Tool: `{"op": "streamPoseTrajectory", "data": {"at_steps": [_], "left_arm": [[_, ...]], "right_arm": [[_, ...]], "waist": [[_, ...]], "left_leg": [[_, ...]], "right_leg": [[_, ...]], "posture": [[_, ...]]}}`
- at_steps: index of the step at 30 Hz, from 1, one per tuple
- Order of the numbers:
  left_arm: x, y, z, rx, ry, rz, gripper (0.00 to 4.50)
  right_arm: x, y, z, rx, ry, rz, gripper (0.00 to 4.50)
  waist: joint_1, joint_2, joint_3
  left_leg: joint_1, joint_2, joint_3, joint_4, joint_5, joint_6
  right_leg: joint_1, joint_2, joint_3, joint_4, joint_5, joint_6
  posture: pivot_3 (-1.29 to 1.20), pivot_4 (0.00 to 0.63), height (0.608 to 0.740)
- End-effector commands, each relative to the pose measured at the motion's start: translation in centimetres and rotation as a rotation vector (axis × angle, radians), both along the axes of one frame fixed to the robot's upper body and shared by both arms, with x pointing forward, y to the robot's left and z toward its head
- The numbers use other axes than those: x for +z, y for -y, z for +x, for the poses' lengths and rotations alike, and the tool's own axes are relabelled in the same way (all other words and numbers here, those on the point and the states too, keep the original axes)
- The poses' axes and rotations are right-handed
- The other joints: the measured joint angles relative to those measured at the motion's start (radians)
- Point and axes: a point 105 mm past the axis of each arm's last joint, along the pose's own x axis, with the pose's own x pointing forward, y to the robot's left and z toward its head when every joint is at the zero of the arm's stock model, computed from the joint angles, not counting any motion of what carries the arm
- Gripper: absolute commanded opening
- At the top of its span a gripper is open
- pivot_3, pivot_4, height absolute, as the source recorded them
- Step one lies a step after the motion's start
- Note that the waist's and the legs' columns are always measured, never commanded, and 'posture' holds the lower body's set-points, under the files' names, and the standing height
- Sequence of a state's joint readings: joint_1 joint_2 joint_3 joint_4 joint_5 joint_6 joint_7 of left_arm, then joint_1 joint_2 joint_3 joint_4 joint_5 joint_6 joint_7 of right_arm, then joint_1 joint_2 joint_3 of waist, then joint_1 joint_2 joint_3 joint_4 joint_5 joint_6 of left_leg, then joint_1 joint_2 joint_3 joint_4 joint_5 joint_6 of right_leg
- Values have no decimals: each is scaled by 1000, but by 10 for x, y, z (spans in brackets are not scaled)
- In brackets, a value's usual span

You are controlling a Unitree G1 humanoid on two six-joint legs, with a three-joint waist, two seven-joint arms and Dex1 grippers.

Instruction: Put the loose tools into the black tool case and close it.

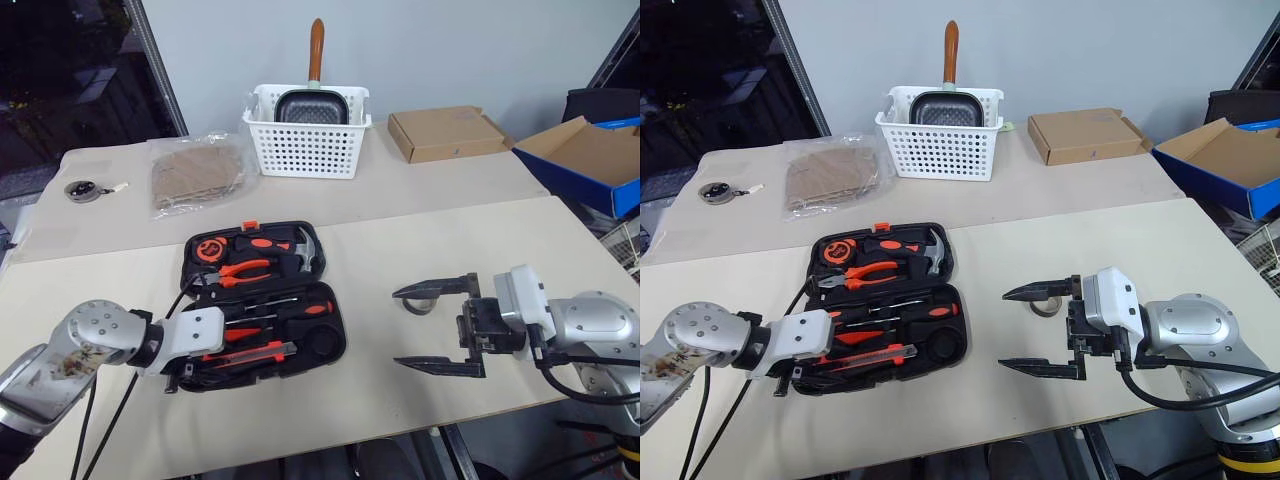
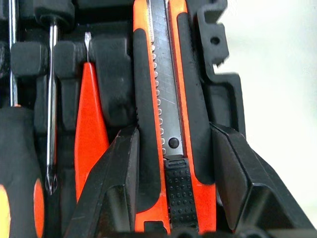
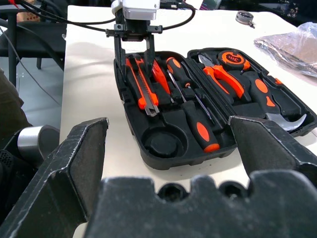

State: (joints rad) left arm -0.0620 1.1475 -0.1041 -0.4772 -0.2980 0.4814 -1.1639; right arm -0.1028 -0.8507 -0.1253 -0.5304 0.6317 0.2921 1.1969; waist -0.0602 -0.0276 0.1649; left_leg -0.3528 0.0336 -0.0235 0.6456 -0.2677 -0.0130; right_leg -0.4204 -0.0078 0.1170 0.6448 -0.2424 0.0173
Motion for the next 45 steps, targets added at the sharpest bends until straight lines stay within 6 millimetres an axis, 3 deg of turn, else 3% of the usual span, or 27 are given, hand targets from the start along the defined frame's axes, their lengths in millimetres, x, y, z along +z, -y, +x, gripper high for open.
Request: {"op": "streamPoseTrajectory", "data": {"at_steps": [1,3,5,6,7,11,15,20,24,28,33,40,43,45], "left_arm": [[-7,11,-9,-25,-42,-13,1654],[-8,10,-10,-23,-49,-9,1654],[-8,7,-9,-15,-43,0,2651],[-8,5,-9,-8,-40,2,2761],[-6,4,-8,-2,-34,-2,3221],[28,16,0,62,24,-215,4481],[65,20,2,153,11,-494,4481],[66,20,17,293,46,-645,2998],[35,20,2,299,77,-597,1397],[8,3,-13,368,108,-562,183],[-18,-14,-26,392,84,-480,85],[-61,-22,-28,407,21,-333,85],[-55,-16,-27,467,-15,-435,85],[-31,-3,-29,434,-22,-587,85]], "right_arm": [[7,-3,-4,25,32,-2,4500],[7,-4,-4,23,32,0,4500],[7,-4,-4,23,33,2,4500],[7,-4,-4,23,32,2,4500],[7,-4,-4,22,32,2,4500],[6,-3,-4,18,31,2,4500],[5,-2,-4,13,29,3,4500],[3,-6,0,18,28,10,4500],[5,-5,1,18,33,8,4500],[5,-4,1,12,33,1,4500],[5,-3,0,6,31,-3,4500],[6,-2,1,3,36,-6,4500],[6,-1,0,1,35,-10,4500],[6,-1,-1,-1,32,-11,4500]], "waist": [[0,0,0],[1,0,0],[2,0,0],[1,0,0],[1,0,0],[-5,0,0],[-5,-2,1],[-5,-2,1],[-14,-1,1],[-6,-1,1],[4,-1,1],[8,4,-3],[6,6,-4],[1,6,-3]], "left_leg": [[0,0,0,0,0,0],[0,0,0,0,0,0],[0,0,0,0,0,0],[0,0,0,0,0,0],[0,0,0,0,0,0],[0,0,1,0,0,1],[0,1,-1,1,0,1],[1,0,-1,2,0,1],[1,0,0,2,0,1],[0,0,-1,2,0,1],[1,0,0,2,0,0],[4,-1,0,3,0,1],[8,-1,0,3,0,1],[11,-1,1,2,0,1]], "right_leg": [[0,0,0,0,0,0],[0,0,0,0,0,0],[0,0,0,0,0,0],[0,0,0,0,0,0],[0,0,0,0,0,0],[0,0,1,-1,0,0],[-1,0,-1,0,0,0],[1,0,-1,1,0,0],[1,0,2,1,0,0],[-1,0,1,1,1,-1],[1,0,1,1,0,0],[4,0,1,1,1,1],[8,0,2,1,1,1],[11,0,3,1,1,1]], "posture": [[0,150,740],[0,150,740],[0,150,740],[0,150,740],[0,150,740],[0,150,740],[0,150,740],[0,150,740],[0,150,740],[0,150,740],[0,150,740],[0,150,740],[0,150,740],[0,150,740]]}}
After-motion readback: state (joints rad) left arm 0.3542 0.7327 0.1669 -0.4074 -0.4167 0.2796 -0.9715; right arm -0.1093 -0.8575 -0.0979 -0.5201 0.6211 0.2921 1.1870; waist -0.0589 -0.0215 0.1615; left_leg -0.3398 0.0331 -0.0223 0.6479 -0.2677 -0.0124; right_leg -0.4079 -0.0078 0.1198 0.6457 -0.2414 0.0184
